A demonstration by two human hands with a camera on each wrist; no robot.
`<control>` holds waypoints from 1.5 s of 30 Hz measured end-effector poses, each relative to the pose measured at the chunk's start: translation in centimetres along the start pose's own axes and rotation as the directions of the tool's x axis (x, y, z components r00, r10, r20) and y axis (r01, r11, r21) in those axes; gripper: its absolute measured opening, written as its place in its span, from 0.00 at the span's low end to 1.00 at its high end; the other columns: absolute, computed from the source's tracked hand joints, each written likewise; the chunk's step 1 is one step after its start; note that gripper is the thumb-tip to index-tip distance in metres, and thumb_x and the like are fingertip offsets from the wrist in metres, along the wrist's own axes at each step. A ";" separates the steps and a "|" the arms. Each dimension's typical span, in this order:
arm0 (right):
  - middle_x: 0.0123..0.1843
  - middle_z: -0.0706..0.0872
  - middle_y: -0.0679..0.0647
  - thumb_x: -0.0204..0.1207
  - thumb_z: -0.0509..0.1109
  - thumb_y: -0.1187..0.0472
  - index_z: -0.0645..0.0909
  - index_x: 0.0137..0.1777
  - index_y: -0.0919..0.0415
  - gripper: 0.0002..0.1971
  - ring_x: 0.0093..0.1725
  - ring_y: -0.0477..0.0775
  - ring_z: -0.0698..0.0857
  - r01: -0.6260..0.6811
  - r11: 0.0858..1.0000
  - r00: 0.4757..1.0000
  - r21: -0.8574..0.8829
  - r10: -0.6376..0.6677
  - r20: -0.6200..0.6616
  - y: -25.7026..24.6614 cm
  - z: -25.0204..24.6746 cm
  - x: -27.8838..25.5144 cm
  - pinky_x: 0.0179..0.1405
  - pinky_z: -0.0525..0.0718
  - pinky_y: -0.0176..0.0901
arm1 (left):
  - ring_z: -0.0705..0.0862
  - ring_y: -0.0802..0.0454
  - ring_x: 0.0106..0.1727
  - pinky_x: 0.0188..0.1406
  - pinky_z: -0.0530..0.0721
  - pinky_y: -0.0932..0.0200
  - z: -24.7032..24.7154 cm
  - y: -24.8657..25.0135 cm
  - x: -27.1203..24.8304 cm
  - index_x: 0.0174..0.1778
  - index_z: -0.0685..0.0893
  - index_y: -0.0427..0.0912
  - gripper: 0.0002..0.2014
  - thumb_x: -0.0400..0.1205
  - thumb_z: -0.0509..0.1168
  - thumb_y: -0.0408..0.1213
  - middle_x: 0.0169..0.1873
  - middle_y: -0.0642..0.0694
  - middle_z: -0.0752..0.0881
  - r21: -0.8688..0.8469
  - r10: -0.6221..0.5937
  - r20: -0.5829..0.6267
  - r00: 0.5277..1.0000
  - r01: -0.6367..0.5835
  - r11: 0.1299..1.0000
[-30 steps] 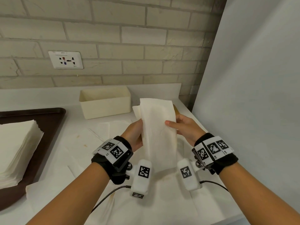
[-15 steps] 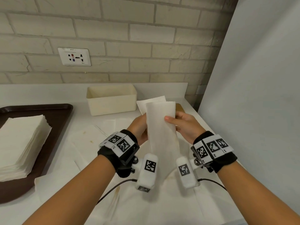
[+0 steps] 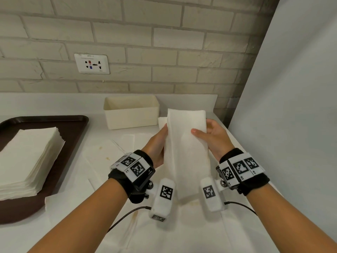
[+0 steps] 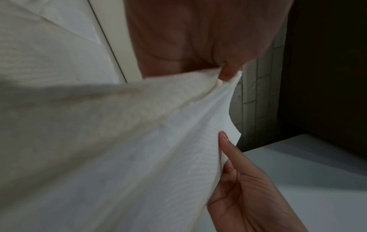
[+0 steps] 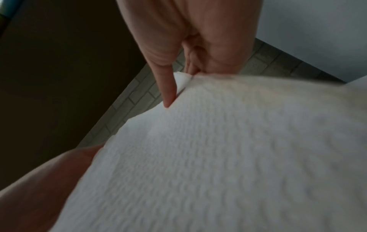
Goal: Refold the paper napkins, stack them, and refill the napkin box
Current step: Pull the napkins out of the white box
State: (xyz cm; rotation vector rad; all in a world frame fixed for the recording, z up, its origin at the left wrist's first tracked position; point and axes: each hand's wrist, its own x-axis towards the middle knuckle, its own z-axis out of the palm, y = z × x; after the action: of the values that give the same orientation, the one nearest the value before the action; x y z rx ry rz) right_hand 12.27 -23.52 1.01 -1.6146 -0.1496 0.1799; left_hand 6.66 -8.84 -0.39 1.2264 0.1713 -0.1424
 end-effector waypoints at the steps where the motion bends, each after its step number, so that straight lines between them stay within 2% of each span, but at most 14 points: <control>1: 0.59 0.84 0.63 0.71 0.73 0.70 0.72 0.67 0.64 0.25 0.56 0.61 0.85 0.002 1.000 1.000 0.000 -0.002 0.009 -0.1 0.0 0.0 0.61 0.83 0.57 | 0.90 0.54 0.48 0.43 0.88 0.60 -0.1 0.0 0.0 0.55 0.84 0.48 0.20 0.85 0.52 0.55 0.49 0.49 0.91 -0.016 0.006 -0.022 1.000 -0.006 1.000; 4: 0.58 0.85 0.62 0.71 0.73 0.70 0.72 0.67 0.63 0.25 0.52 0.58 0.86 0.014 1.000 0.999 -0.012 -0.014 0.052 -0.4 -0.1 0.1 0.58 0.84 0.56 | 0.88 0.52 0.53 0.43 0.89 0.58 -0.5 0.1 0.4 0.63 0.82 0.47 0.22 0.85 0.51 0.55 0.57 0.46 0.88 -0.054 0.008 -0.048 0.999 -0.011 0.998; 7: 0.54 0.85 0.58 0.72 0.73 0.68 0.70 0.69 0.64 0.26 0.45 0.50 0.84 0.045 0.991 0.996 -0.123 -0.034 0.085 -0.5 0.1 0.3 0.52 0.84 0.49 | 0.90 0.53 0.50 0.42 0.89 0.59 -0.6 0.0 0.9 0.61 0.82 0.46 0.25 0.85 0.46 0.57 0.52 0.47 0.90 -0.090 0.008 -0.014 1.000 -0.009 0.996; 10: 0.60 0.84 0.62 0.72 0.73 0.67 0.70 0.69 0.65 0.26 0.50 0.54 0.83 0.064 0.982 0.996 -0.178 -0.051 0.075 -0.4 0.5 0.7 0.56 0.83 0.50 | 0.89 0.50 0.51 0.48 0.87 0.56 -0.4 0.3 0.8 0.60 0.82 0.46 0.32 0.82 0.43 0.64 0.51 0.44 0.90 -0.134 0.004 0.003 1.000 -0.003 0.991; 14: 0.63 0.84 0.63 0.71 0.74 0.66 0.71 0.69 0.66 0.27 0.56 0.58 0.84 0.067 0.981 0.997 -0.184 -0.059 0.048 -0.4 1.3 1.3 0.58 0.83 0.51 | 0.85 0.42 0.58 0.57 0.85 0.51 0.0 0.5 0.7 0.69 0.77 0.37 0.21 0.82 0.62 0.43 0.61 0.38 0.86 0.032 0.016 -0.070 0.997 -0.014 0.999; 16: 0.63 0.84 0.63 0.71 0.75 0.65 0.71 0.69 0.65 0.27 0.56 0.59 0.84 0.065 0.983 0.998 -0.174 -0.059 0.037 -0.3 1.8 1.6 0.60 0.83 0.53 | 0.84 0.41 0.57 0.56 0.84 0.50 0.0 0.6 1.0 0.71 0.74 0.33 0.21 0.82 0.63 0.36 0.61 0.36 0.84 0.062 0.041 -0.194 0.980 -0.030 0.998; 18: 0.62 0.83 0.61 0.70 0.76 0.65 0.69 0.70 0.64 0.30 0.53 0.54 0.83 0.070 0.983 0.997 -0.167 -0.064 0.040 0.0 2.1 1.7 0.54 0.84 0.45 | 0.84 0.42 0.54 0.55 0.84 0.50 -0.3 1.0 1.0 0.71 0.74 0.31 0.20 0.83 0.62 0.34 0.56 0.38 0.85 0.012 0.080 -0.262 0.962 -0.080 0.997; 21: 0.61 0.80 0.53 0.66 0.79 0.57 0.67 0.72 0.58 0.36 0.56 0.50 0.81 -0.041 0.964 0.985 -0.264 0.084 0.152 0.7 1.7 1.5 0.51 0.82 0.38 | 0.86 0.45 0.52 0.54 0.85 0.52 -1.2 1.9 0.2 0.69 0.76 0.34 0.18 0.83 0.61 0.34 0.55 0.40 0.86 -0.127 0.134 -0.260 0.956 -0.172 0.977; 25: 0.54 0.86 0.43 0.72 0.72 0.57 0.81 0.53 0.51 0.10 0.62 0.47 0.81 -0.234 0.953 0.865 -0.193 0.295 0.406 2.2 0.9 0.7 0.62 0.74 0.34 | 0.88 0.46 0.49 0.56 0.85 0.50 -2.7 2.5 -1.5 0.55 0.83 0.39 0.09 0.83 0.60 0.33 0.47 0.42 0.90 -0.365 0.184 -0.206 0.961 -0.250 0.897; 28: 0.53 0.86 0.49 0.74 0.68 0.67 0.80 0.53 0.56 0.09 0.60 0.51 0.82 -0.247 0.966 0.898 0.077 0.198 0.392 2.9 0.8 0.4 0.64 0.78 0.44 | 0.88 0.47 0.48 0.49 0.89 0.53 -4.3 2.4 -2.5 0.57 0.81 0.39 0.10 0.81 0.61 0.32 0.46 0.43 0.89 -0.457 0.202 -0.244 0.948 -0.296 0.839; 33: 0.47 0.88 0.47 0.75 0.67 0.73 0.81 0.50 0.54 0.12 0.47 0.43 0.87 -0.081 0.991 0.943 0.111 0.040 0.330 2.4 -0.2 0.0 0.54 0.85 0.39 | 0.88 0.52 0.50 0.48 0.88 0.59 -8.3 1.1 -4.6 0.54 0.83 0.42 0.10 0.79 0.65 0.28 0.46 0.50 0.90 -0.018 0.222 -0.327 0.919 -0.241 0.970; 37: 0.56 0.86 0.57 0.73 0.69 0.72 0.78 0.62 0.64 0.16 0.55 0.53 0.85 -0.112 0.994 0.939 -0.012 0.109 0.326 3.8 -0.1 0.1 0.58 0.83 0.44 | 0.86 0.43 0.58 0.62 0.82 0.50 -10.4 -1.3 -5.9 0.49 0.85 0.41 0.11 0.72 0.72 0.26 0.54 0.41 0.88 0.285 0.123 -0.321 0.939 -0.028 0.958; 39: 0.58 0.84 0.58 0.73 0.70 0.72 0.78 0.57 0.60 0.15 0.61 0.58 0.83 -0.166 0.979 0.920 -0.119 0.197 0.340 5.2 0.2 0.1 0.60 0.81 0.48 | 0.85 0.41 0.58 0.66 0.80 0.46 -10.4 -2.4 -5.9 0.49 0.85 0.42 0.15 0.67 0.76 0.29 0.54 0.40 0.87 0.390 0.054 -0.308 0.950 0.074 0.918; 45: 0.64 0.82 0.60 0.70 0.72 0.73 0.73 0.69 0.63 0.26 0.61 0.58 0.81 -0.281 0.938 0.877 -0.203 0.337 0.344 7.1 0.5 0.1 0.63 0.78 0.50 | 0.85 0.41 0.58 0.61 0.82 0.49 -9.9 -3.8 -5.3 0.52 0.85 0.41 0.16 0.71 0.73 0.23 0.52 0.40 0.88 0.347 -0.032 -0.304 0.952 0.142 0.927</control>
State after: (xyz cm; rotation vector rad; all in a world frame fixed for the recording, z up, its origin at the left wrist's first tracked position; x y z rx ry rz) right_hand 12.22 -23.38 -6.11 -1.7320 -0.1997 0.7451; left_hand 0.15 -0.69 -5.98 1.6123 0.4774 -0.0702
